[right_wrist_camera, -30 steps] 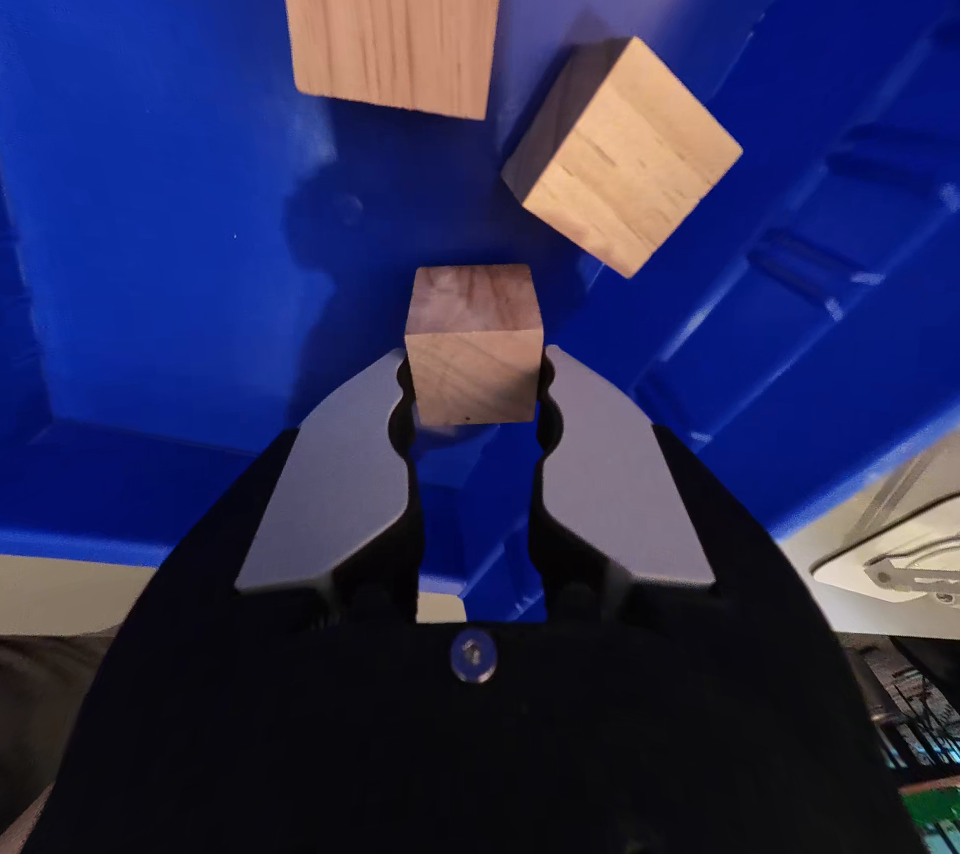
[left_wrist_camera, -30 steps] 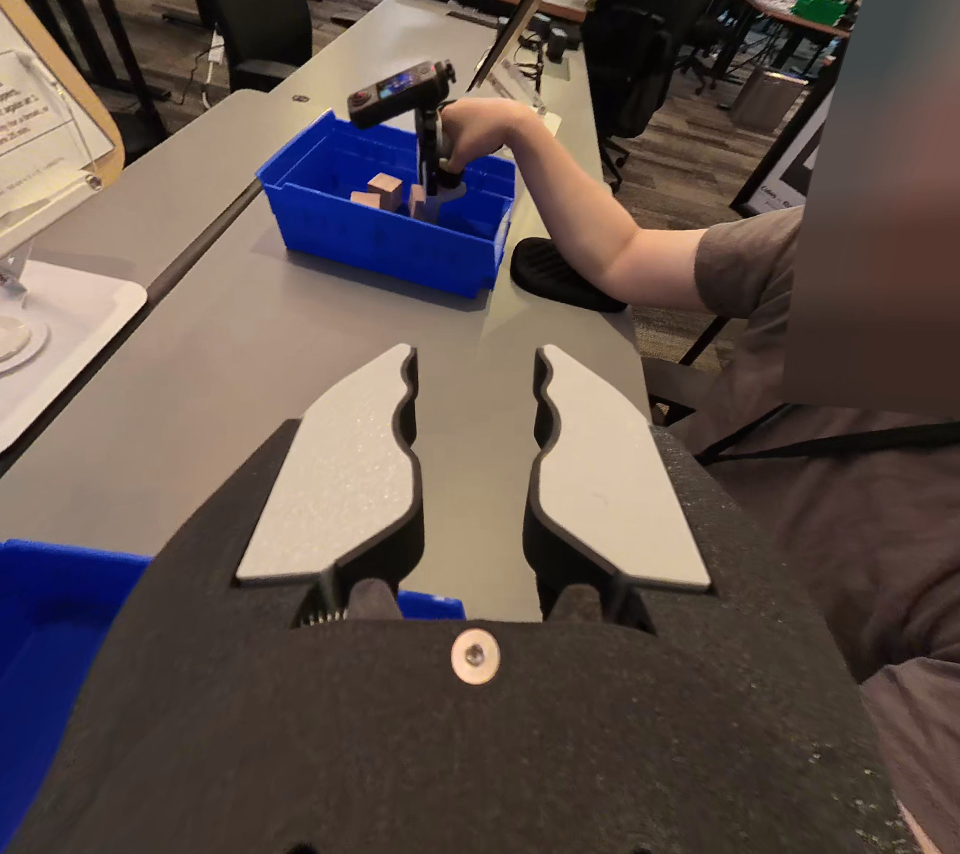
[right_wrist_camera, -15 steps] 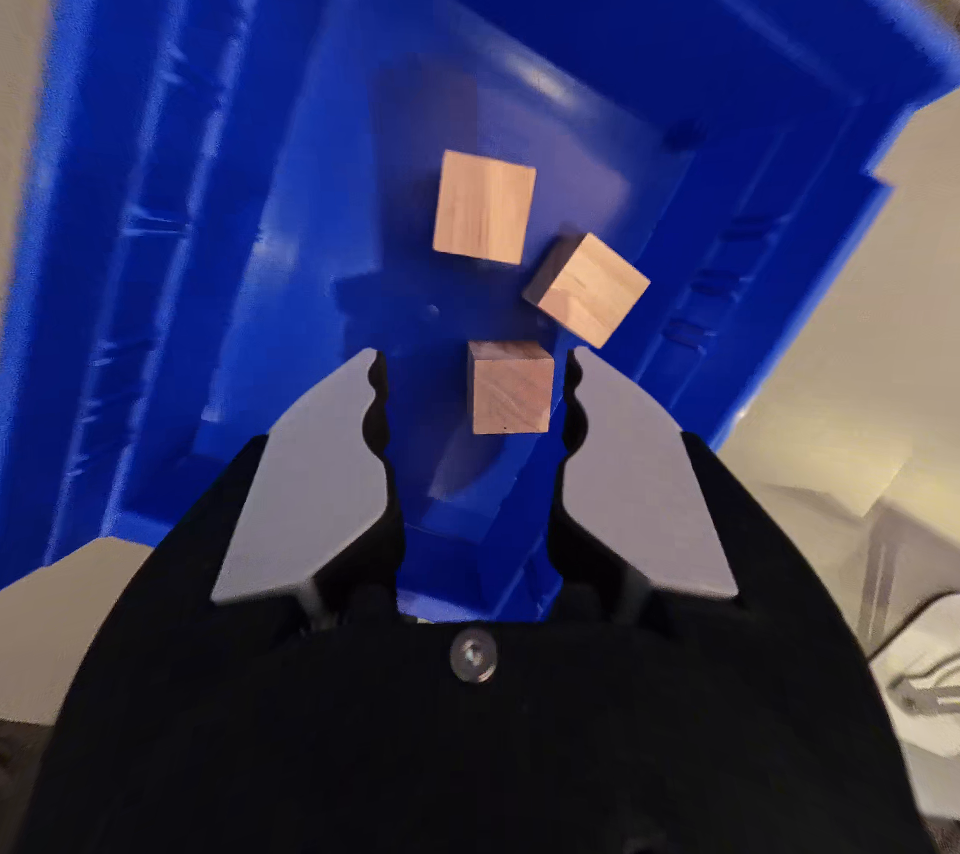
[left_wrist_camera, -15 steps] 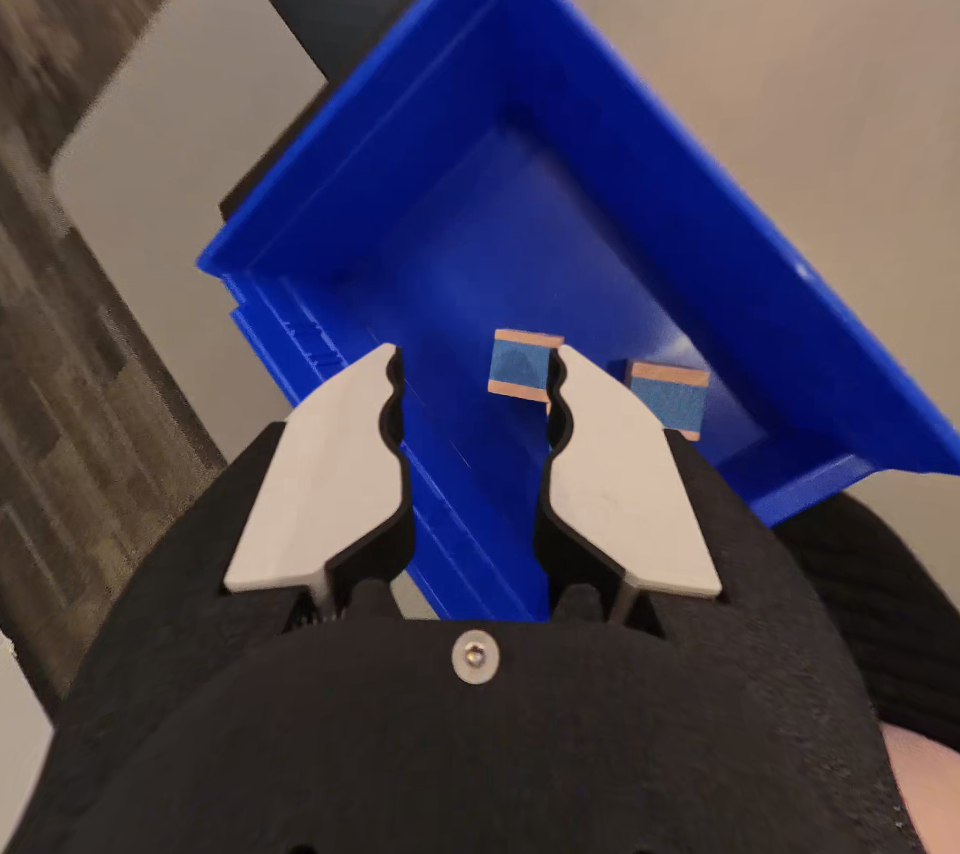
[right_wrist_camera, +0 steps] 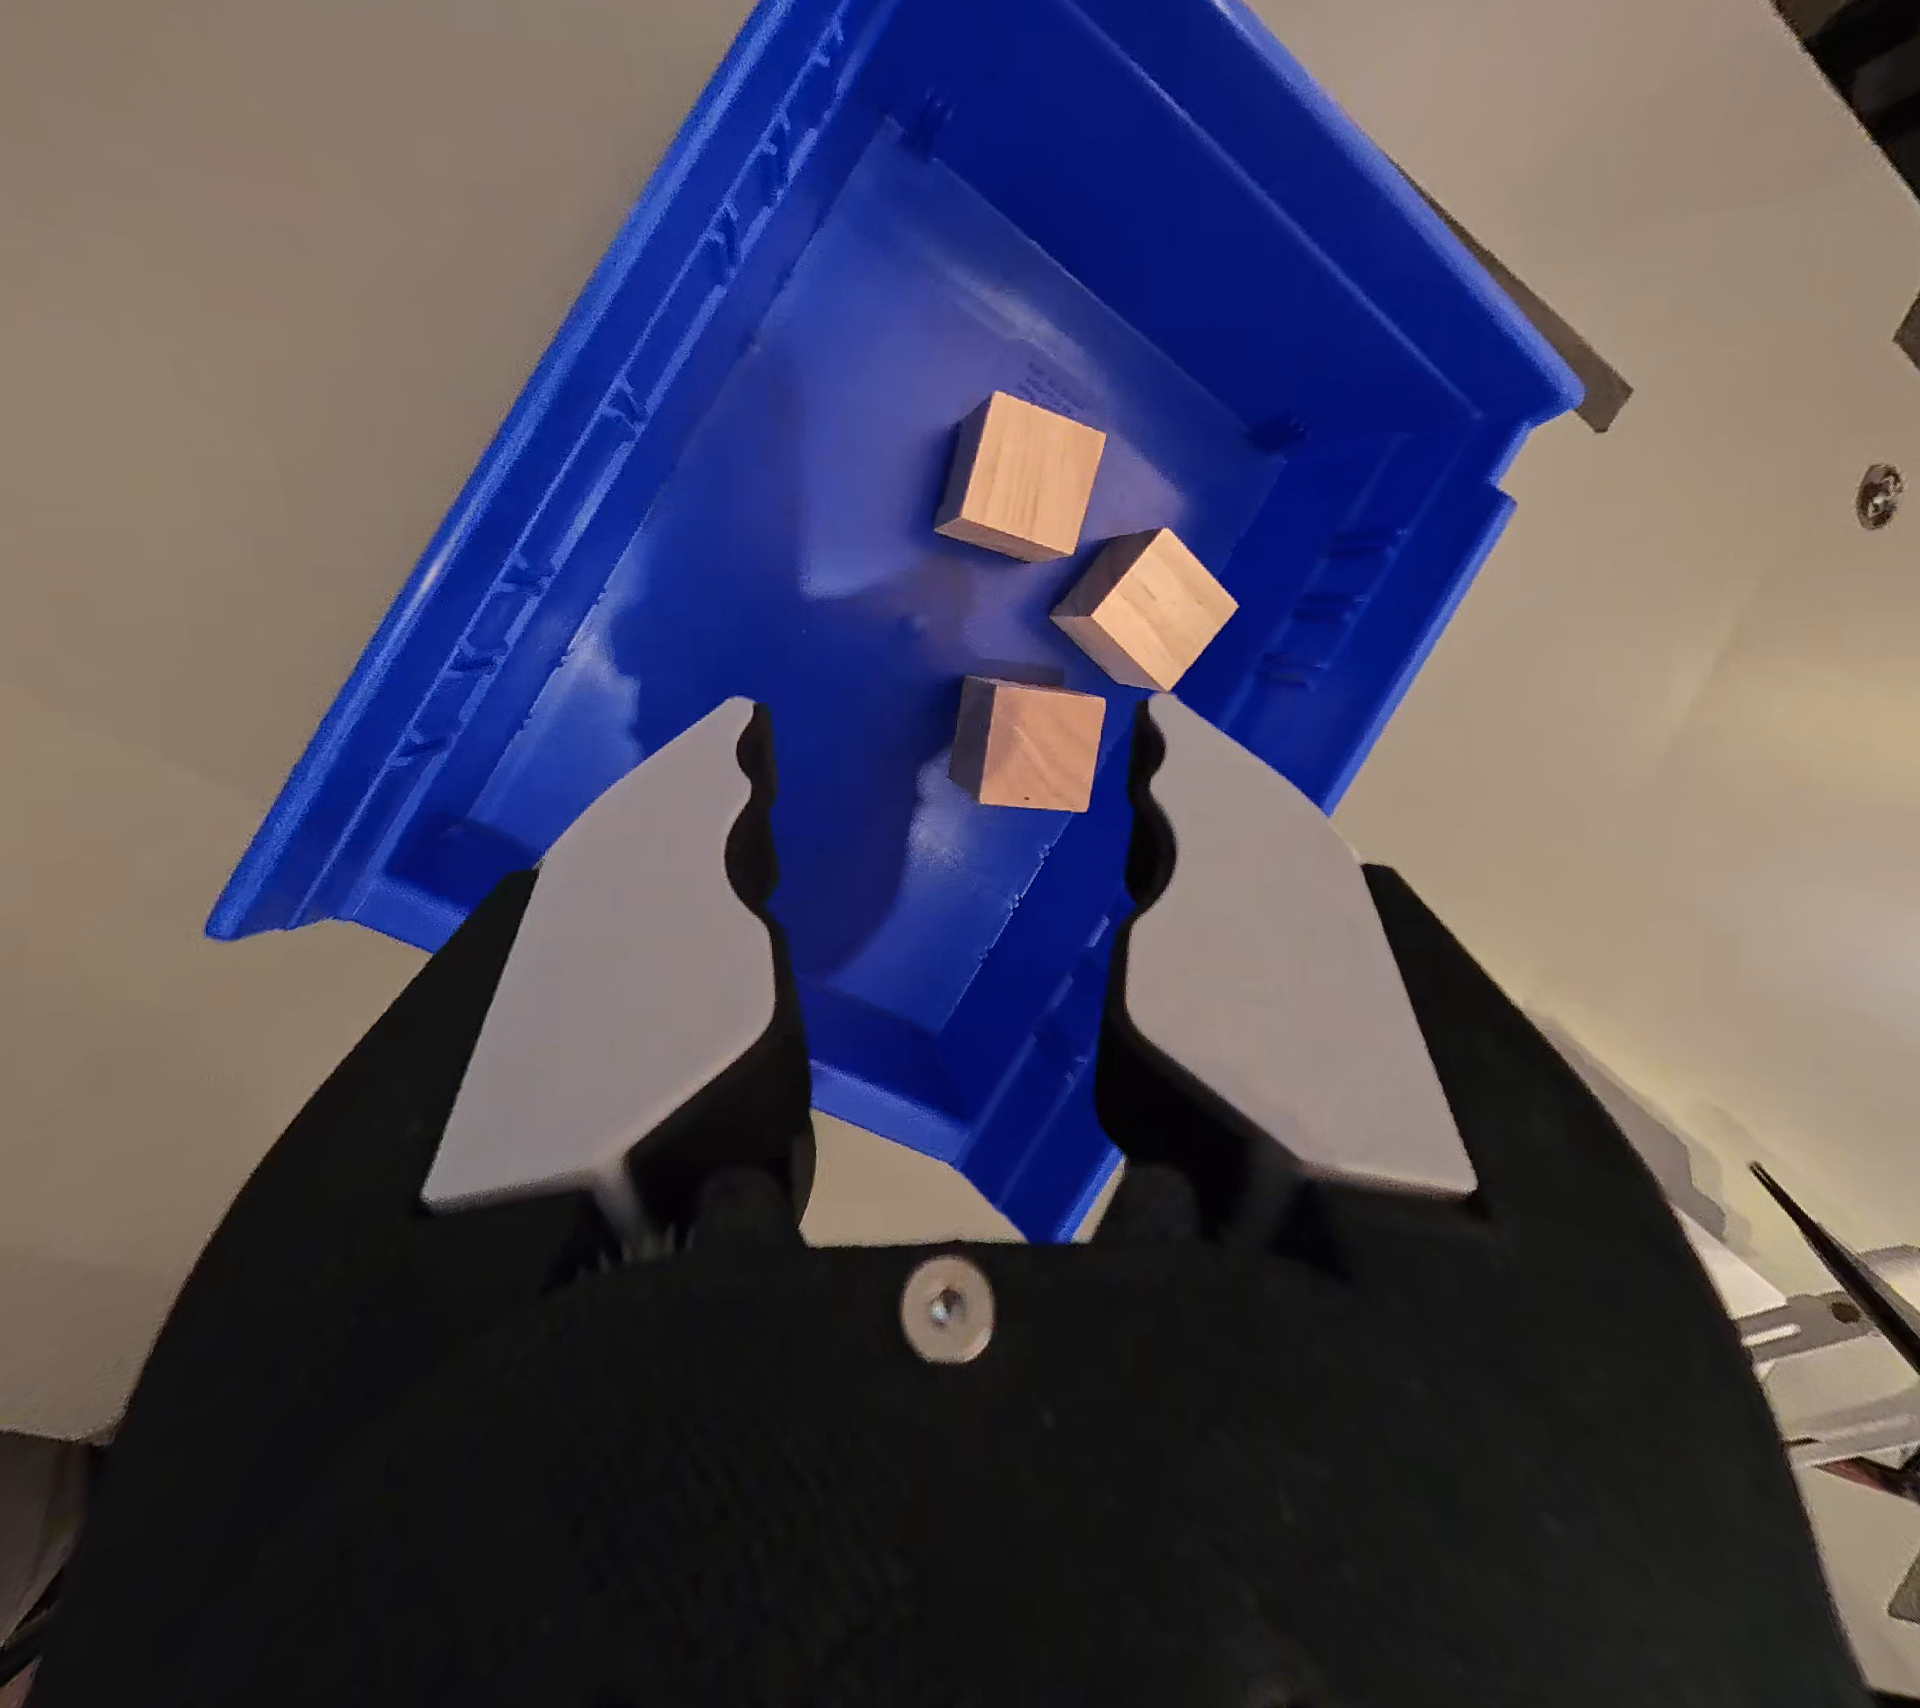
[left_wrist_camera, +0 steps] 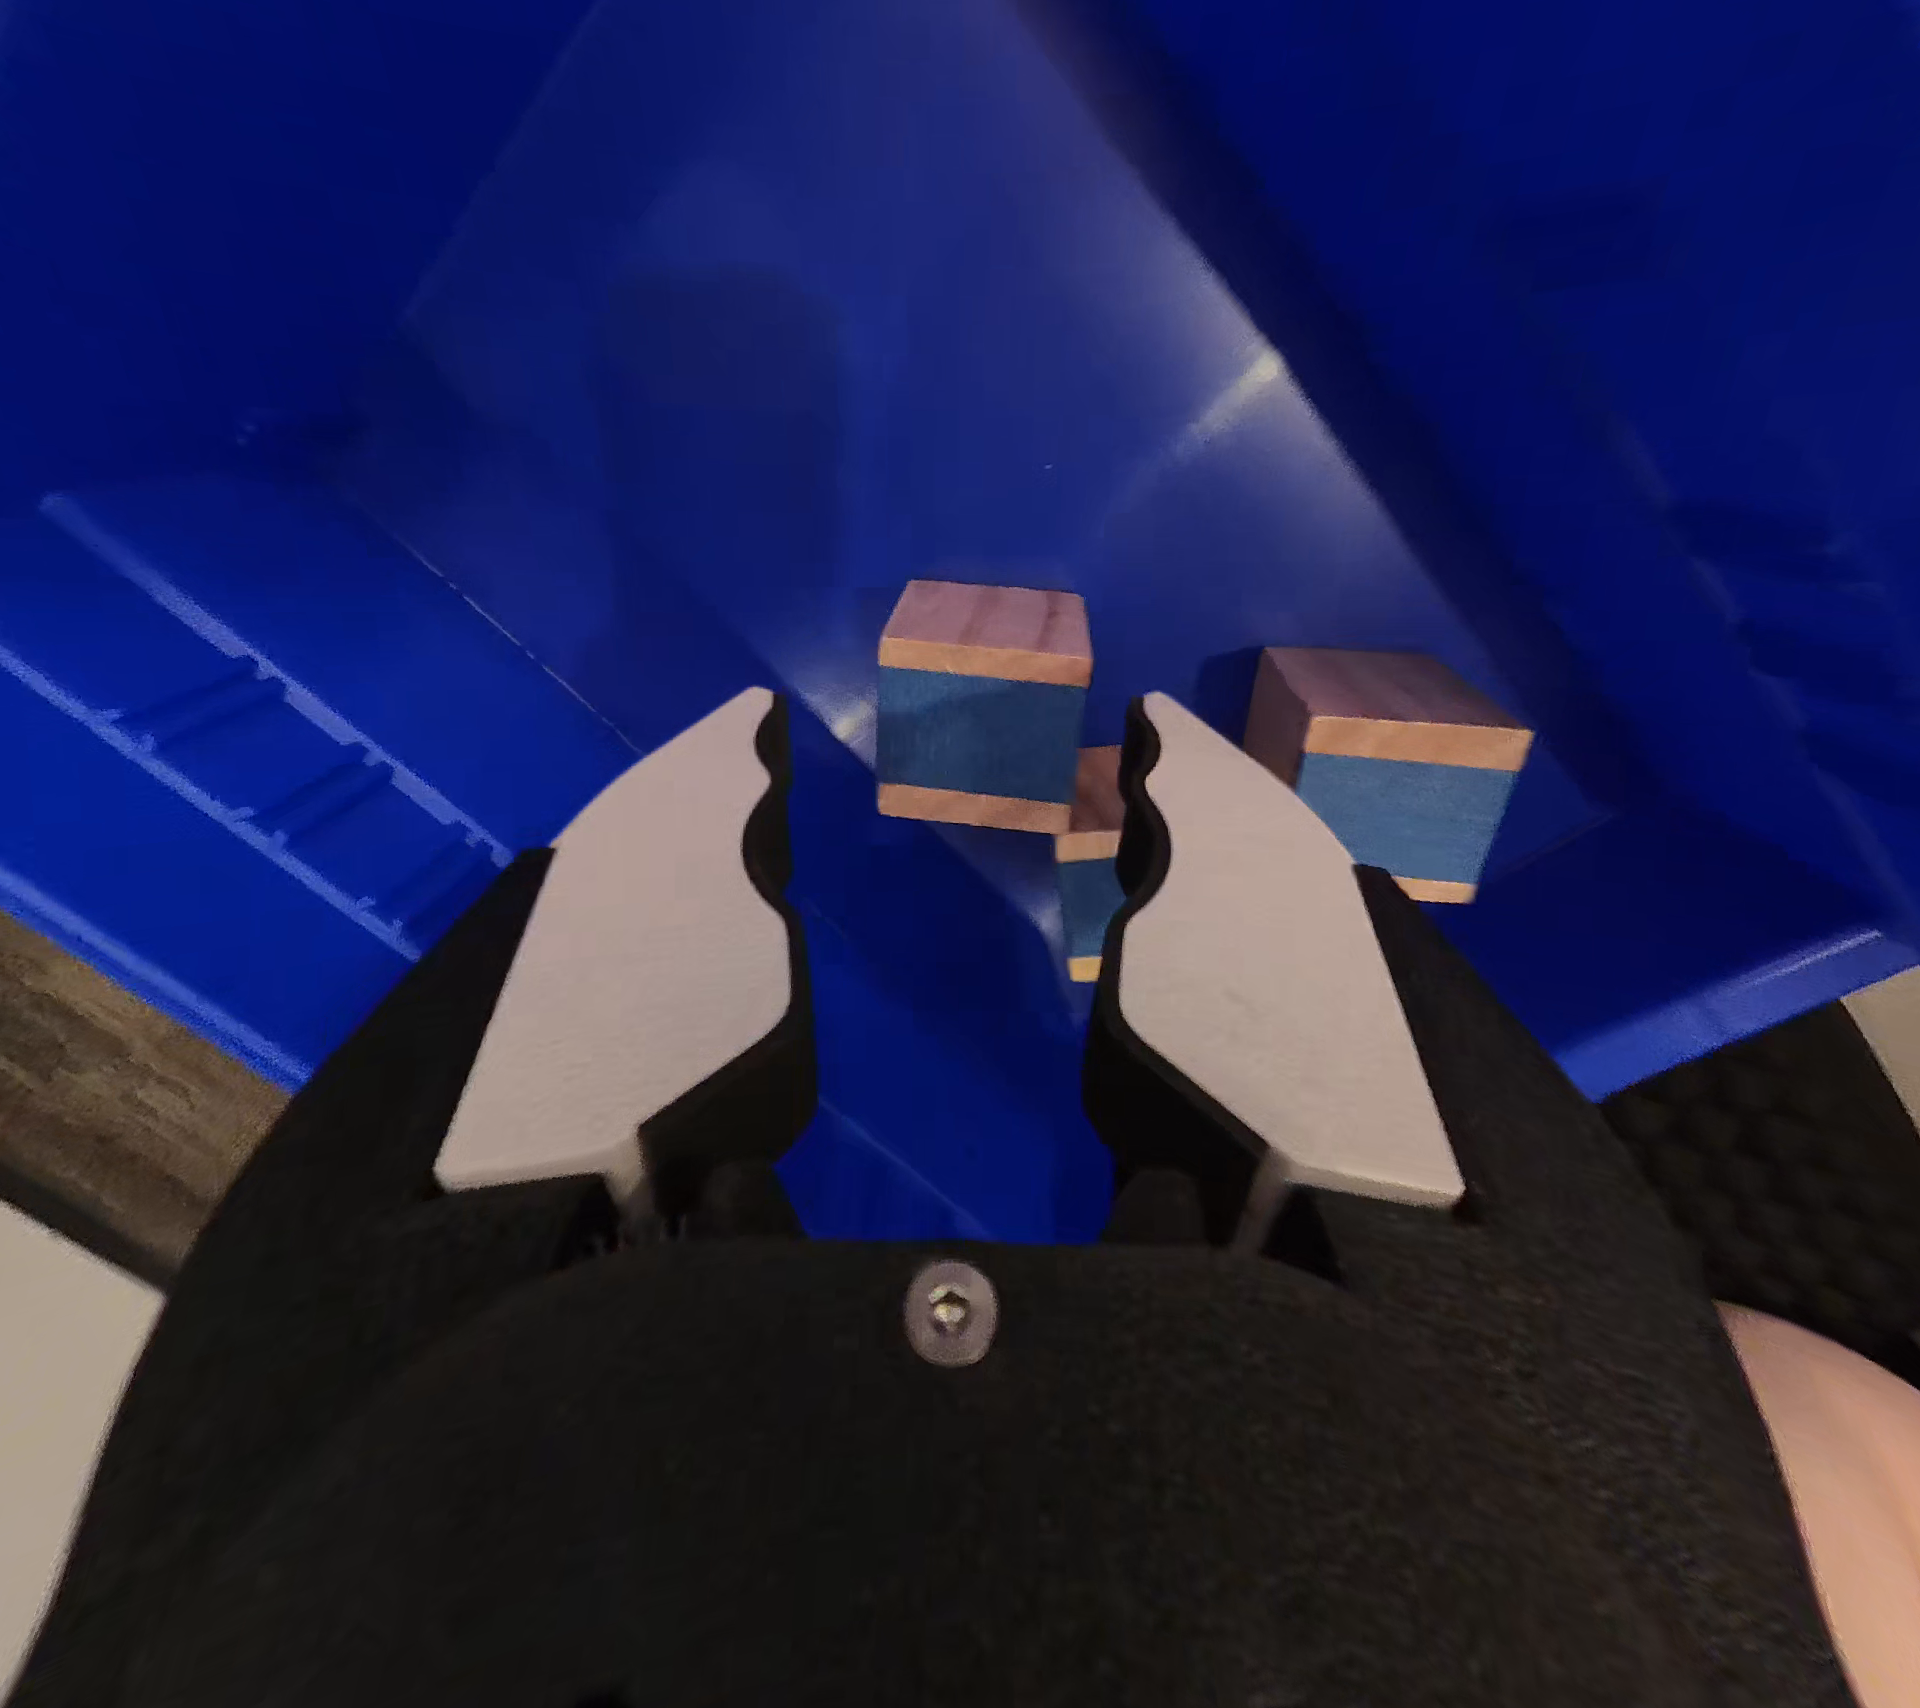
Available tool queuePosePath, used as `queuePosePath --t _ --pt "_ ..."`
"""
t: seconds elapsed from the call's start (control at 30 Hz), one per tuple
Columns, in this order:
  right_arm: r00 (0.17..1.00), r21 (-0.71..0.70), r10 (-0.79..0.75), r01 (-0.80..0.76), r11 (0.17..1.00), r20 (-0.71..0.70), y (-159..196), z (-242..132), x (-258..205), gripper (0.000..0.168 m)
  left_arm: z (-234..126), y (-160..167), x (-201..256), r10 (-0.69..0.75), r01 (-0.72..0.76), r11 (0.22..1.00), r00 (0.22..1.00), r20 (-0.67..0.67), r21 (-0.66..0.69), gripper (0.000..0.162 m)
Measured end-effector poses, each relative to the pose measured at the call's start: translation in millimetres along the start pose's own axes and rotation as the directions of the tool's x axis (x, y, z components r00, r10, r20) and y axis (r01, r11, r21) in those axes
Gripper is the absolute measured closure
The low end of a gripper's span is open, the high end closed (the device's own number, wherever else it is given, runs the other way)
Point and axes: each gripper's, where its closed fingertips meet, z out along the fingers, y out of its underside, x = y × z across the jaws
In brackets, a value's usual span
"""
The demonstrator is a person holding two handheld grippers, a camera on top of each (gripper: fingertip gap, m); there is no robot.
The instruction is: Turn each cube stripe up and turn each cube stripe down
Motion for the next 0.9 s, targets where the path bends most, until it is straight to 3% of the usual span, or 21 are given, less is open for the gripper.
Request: queuePosePath --t 0.27,0.33,0.63,0.73,0.8,0.9 --pt "0.999 0.032 -0.029 0.030 0.999 -0.023 -3.4 -14.1 -6.3 0.101 22.0 10.6 -2.2 -0.051 0.050 0.989 0.999 -0.004 -0.137 0.103" --pt "0.999 0.017 -0.036 0.036 0.999 -0.024 -1.7 -12.8 -6.9 0.101 23.7 13.1 0.2 -0.056 0.053 0.986 0.998 -0.014 -0.159 0.112" --pt "0.996 0.006 -0.073 0.074 0.997 -0.059 -6.1 -13.7 -11.3 0.101 20.3 23.4 -16.2 -0.072 0.088 0.973 0.994 0.085 -0.212 0.116" --pt "0.990 0.050 -0.088 0.095 0.994 -0.113 -17.4 -22.1 -12.6 0.101 -2.5 14.4 -26.0 -0.093 0.106 0.990 0.987 0.134 -0.097 0.117" --pt "0.980 0.118 -0.114 0.134 0.984 -0.165 -33.8 -31.6 -17.2 0.102 -31.7 -2.0 -29.8 -0.140 0.130 0.988 0.980 0.141 0.081 0.117" --pt "0.954 0.299 -0.203 0.264 0.917 -0.221 -75.0 -50.7 -44.4 0.101 -88.0 -31.5 -10.1 -0.179 0.166 0.906 0.984 -0.002 0.390 0.117"
